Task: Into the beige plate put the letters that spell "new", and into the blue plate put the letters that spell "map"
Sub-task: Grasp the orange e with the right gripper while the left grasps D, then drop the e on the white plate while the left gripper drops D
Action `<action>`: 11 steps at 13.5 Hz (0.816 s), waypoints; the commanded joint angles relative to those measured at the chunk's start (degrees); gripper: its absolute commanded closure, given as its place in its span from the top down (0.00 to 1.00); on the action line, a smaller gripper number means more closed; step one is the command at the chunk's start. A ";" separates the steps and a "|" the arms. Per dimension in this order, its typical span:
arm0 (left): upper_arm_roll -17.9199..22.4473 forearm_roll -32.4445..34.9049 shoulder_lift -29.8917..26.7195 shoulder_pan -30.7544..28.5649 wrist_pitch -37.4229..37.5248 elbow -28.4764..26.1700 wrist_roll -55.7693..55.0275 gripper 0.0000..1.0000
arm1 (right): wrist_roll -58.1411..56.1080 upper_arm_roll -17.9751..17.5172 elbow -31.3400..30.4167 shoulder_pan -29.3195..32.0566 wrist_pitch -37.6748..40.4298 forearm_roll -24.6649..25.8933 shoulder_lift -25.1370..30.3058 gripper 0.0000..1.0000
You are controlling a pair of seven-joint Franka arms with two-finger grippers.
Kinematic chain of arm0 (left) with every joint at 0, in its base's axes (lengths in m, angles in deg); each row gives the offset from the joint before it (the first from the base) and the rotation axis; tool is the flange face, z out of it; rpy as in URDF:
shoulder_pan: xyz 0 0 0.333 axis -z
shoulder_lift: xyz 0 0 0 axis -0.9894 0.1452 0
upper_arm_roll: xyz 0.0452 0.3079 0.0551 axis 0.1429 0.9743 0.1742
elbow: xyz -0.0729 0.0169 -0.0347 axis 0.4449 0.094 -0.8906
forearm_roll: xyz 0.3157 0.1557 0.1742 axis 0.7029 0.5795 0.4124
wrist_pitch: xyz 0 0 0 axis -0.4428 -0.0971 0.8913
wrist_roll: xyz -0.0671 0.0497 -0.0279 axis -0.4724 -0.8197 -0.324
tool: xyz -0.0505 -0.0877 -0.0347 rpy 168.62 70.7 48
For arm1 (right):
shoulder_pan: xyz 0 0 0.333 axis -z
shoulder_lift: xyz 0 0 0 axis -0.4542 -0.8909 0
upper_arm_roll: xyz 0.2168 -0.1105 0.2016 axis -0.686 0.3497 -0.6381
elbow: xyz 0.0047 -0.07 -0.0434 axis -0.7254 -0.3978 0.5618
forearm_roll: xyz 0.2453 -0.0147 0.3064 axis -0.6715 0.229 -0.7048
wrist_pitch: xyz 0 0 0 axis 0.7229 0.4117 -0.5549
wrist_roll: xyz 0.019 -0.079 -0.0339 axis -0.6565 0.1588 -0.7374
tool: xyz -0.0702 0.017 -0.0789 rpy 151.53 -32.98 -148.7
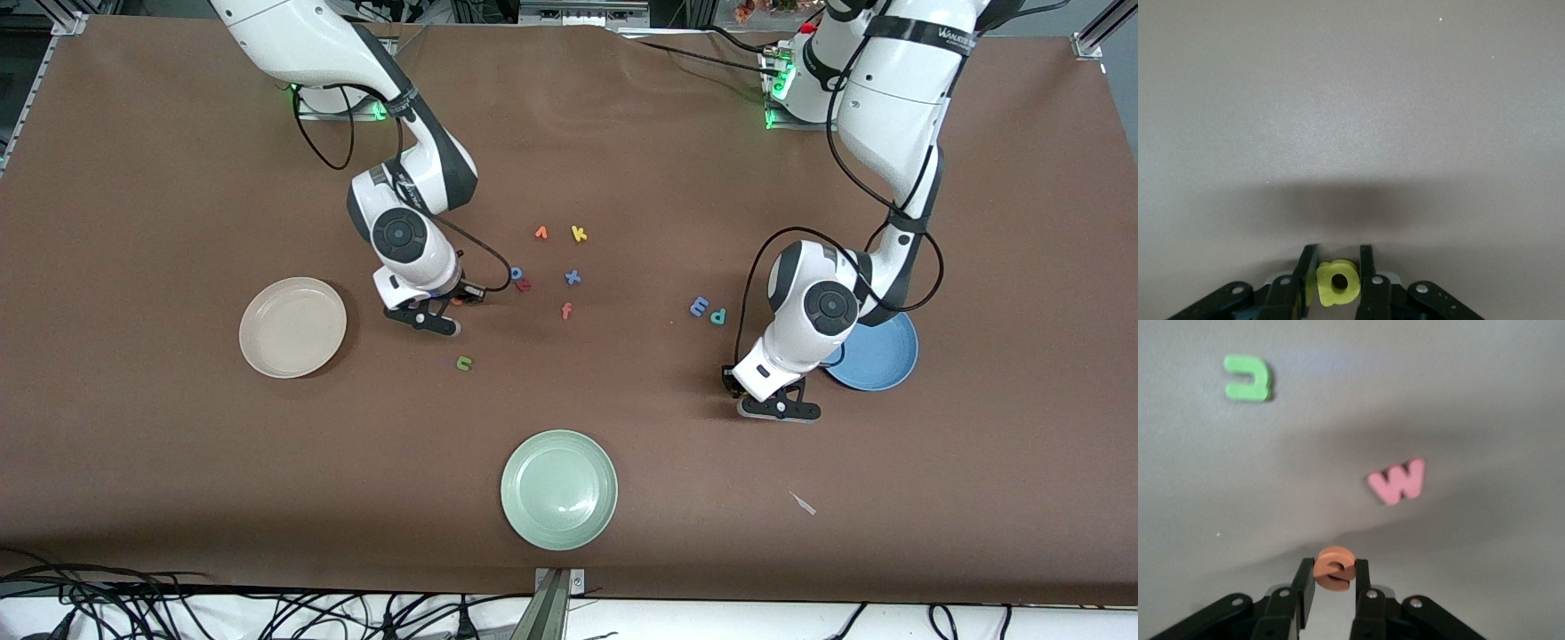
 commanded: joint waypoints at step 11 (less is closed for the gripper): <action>0.53 -0.63 -15.04 -12.45 19.96 -8.35 21.45 0.32 | -37.61 16.08 0.99 0.11 9.00 0.45 3.07 0.17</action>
